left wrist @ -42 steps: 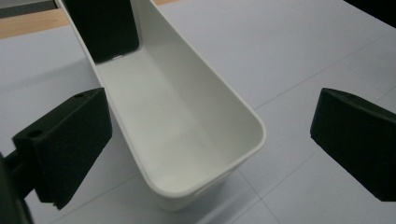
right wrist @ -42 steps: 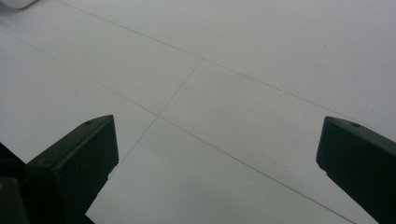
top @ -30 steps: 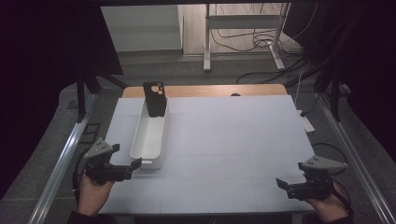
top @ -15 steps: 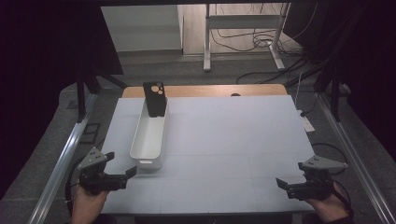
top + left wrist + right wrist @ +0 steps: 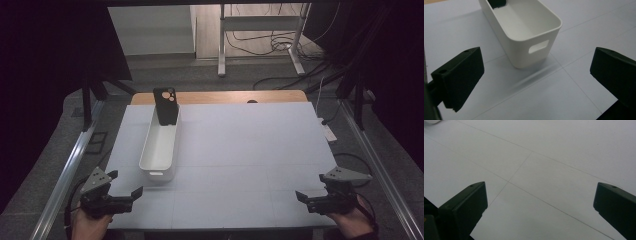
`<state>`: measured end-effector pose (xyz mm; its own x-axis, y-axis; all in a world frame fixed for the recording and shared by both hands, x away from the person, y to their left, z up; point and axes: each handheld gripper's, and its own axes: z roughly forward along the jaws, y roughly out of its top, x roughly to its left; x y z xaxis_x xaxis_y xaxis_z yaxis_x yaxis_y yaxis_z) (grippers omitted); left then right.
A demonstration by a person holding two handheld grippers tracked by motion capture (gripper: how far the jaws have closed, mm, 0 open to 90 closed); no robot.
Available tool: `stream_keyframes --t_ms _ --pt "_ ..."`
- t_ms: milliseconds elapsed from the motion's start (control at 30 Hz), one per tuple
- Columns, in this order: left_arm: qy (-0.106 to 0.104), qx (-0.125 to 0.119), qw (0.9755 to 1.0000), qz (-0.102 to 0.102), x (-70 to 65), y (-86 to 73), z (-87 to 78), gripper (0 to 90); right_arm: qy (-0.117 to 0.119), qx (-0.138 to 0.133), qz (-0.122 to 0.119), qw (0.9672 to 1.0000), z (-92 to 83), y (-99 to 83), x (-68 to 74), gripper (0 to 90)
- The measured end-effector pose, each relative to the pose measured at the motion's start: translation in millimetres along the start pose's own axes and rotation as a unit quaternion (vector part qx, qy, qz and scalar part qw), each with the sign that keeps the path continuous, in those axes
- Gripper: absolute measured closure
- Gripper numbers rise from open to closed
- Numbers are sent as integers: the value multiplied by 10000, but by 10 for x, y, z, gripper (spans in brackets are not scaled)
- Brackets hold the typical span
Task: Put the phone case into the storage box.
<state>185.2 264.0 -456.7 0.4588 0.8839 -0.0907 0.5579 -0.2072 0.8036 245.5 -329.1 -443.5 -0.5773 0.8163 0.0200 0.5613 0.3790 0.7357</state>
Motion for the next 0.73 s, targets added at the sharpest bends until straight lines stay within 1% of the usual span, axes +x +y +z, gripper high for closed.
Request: stream_keyframes --t_ms 133,267,333,400,467,600,733 --pt "-4 25 10000 -3 -9 -43 -14 1 -2 0 -2 10000 0 0 1 0" --pt "-49 53 10000 -3 -15 -78 -20 1 -5 4 -6 10000 0 0 1 0" --pt "-106 48 9999 -14 -16 -100 -24 0 -7 5 -9 10000 0 0 3 0" --pt "-109 52 9999 2 -18 -116 -27 0 -9 5 -11 10000 0 0 4 0" --pt "-101 7 9999 24 -23 -121 -36 0 -8 4 -13 10000 0 0 4 0" --pt "-105 21 9999 48 -26 -122 -29 1 -13 13 -19 10000 -1 1 5 0" --pt "-112 34 9999 12 -20 -116 -21 1 -21 16 -29 10000 1 -2 4 0"
